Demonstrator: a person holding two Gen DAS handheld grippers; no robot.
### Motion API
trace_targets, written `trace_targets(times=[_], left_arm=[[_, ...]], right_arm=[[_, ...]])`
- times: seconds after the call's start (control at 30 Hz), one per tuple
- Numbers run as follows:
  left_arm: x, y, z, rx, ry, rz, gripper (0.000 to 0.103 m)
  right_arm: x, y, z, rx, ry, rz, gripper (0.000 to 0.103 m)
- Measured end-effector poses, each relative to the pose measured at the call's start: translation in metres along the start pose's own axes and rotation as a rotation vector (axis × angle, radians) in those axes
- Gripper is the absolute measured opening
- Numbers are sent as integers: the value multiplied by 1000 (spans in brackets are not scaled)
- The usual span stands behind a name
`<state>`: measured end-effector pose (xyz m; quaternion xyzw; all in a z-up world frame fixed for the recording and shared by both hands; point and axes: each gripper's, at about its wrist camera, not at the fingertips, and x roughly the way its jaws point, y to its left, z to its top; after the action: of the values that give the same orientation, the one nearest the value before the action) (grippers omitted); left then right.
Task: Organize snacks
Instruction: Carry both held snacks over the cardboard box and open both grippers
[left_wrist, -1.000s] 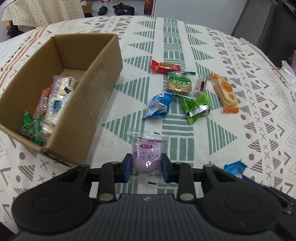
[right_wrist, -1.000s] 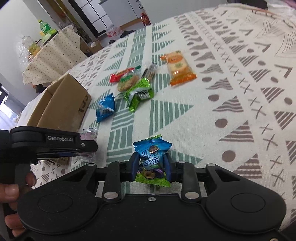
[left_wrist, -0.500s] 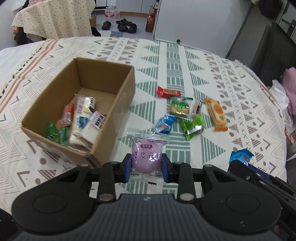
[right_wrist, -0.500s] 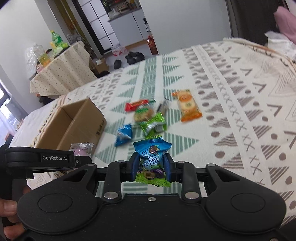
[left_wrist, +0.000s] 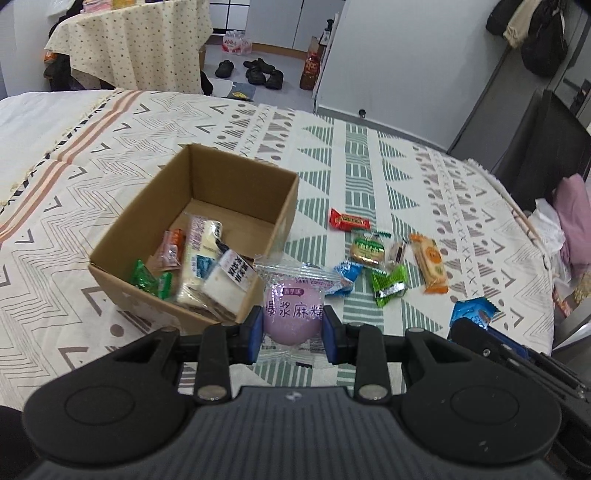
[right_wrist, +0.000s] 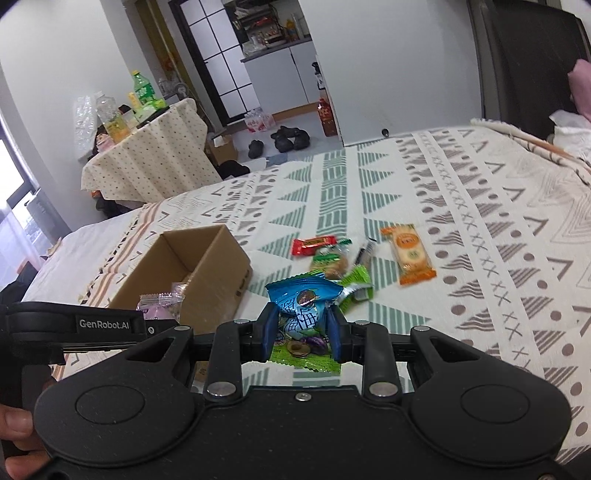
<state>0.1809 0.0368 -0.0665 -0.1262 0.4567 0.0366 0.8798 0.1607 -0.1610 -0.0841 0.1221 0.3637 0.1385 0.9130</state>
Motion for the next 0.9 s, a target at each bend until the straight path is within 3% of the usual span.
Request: trace_targets(times=[0.53, 0.9], left_arm=[[-15, 45, 16, -76, -51, -18, 32], [2, 87, 30, -157, -55, -11, 32]], right_arm=[[5, 46, 14, -57, -28, 31, 28], [23, 75, 17, -91, -20, 45, 28]])
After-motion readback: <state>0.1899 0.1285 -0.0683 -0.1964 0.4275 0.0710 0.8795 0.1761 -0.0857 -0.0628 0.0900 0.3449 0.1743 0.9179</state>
